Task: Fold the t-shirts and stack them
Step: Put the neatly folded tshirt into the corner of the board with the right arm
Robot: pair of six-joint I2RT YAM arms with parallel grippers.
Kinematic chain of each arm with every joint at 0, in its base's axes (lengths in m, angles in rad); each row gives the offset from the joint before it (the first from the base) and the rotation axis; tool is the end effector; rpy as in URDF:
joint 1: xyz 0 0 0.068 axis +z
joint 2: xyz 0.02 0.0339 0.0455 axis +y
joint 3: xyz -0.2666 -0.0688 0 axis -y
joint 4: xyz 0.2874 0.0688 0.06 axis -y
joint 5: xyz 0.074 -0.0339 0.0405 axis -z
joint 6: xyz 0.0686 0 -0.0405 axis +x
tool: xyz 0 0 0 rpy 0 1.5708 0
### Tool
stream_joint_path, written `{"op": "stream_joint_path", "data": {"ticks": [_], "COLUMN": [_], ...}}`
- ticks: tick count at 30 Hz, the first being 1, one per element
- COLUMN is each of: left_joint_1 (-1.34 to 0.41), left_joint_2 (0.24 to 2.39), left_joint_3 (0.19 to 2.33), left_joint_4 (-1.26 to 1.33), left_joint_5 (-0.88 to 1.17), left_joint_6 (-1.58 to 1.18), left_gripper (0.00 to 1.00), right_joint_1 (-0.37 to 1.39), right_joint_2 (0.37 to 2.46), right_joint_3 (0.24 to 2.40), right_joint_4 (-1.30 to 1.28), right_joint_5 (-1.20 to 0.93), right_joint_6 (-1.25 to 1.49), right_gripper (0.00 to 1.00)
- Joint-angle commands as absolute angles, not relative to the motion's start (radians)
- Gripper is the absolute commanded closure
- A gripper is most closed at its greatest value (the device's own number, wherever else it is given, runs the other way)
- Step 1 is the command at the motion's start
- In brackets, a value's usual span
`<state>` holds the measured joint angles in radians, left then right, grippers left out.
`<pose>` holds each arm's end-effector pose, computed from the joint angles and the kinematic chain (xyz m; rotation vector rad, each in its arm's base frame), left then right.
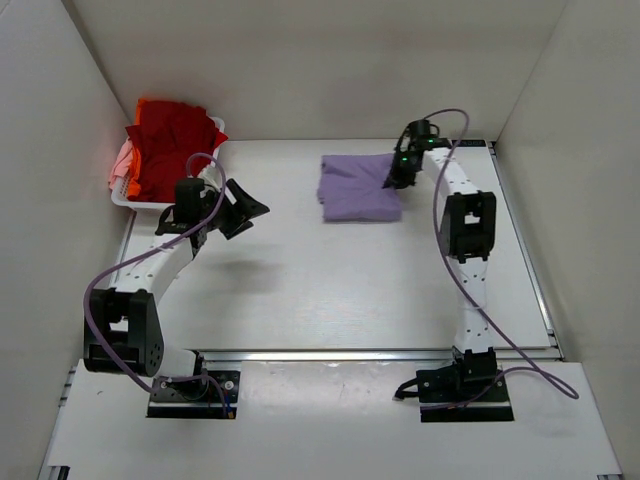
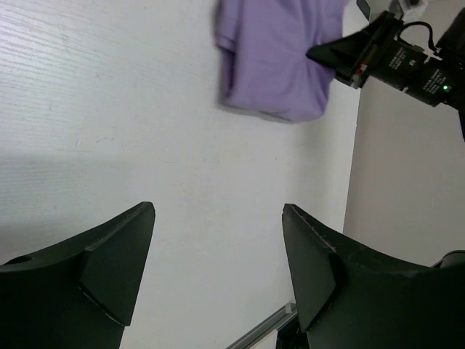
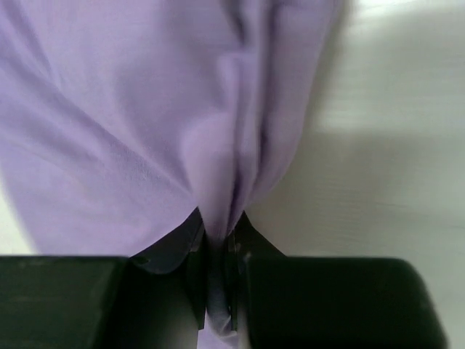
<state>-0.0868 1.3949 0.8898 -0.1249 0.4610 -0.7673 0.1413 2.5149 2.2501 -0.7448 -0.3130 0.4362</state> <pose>0.3593 -0.0619 0.2096 -0.5053 2.2440 -0.9688 0.5942 0.1059 0.1346 0.2676 2.6147 0.6126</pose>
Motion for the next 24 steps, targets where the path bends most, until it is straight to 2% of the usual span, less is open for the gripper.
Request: {"op": "stream_joint_path", "data": {"ticks": [1, 7, 15, 24], "left_joint_1": [-0.092, -0.101, -0.110, -0.124], "left_joint_2": [1.391, 1.417, 1.476, 1.512], "left_joint_3": [0.884, 0.907, 0.959, 0.988], "left_joint_4": [-0.091, -0.103, -0.121, -0.161], "left_joint_5": [0.494, 0.494, 0.512, 0.523], "left_joint_6": [-0.764, -0.750, -0.729, -0.706], "left_gripper": [0.18, 0.18, 0.18, 0.18], "right_joint_1": [0.019, -0.109, -0.146, -0.212], "right_joint_2": [2.462, 2.493, 2.499, 2.543], "right_joint_3": [2.260, 2.286, 2.227, 2.267], "right_joint_4": [-0.931, -0.872, -0.560, -0.388], "right_joint_5": [-0.005, 0.249, 0.432, 0.390], "right_joint_6": [0.129, -0.151, -0.351, -0.348], "right_gripper": [1.00, 1.00, 1.00, 1.00]}}
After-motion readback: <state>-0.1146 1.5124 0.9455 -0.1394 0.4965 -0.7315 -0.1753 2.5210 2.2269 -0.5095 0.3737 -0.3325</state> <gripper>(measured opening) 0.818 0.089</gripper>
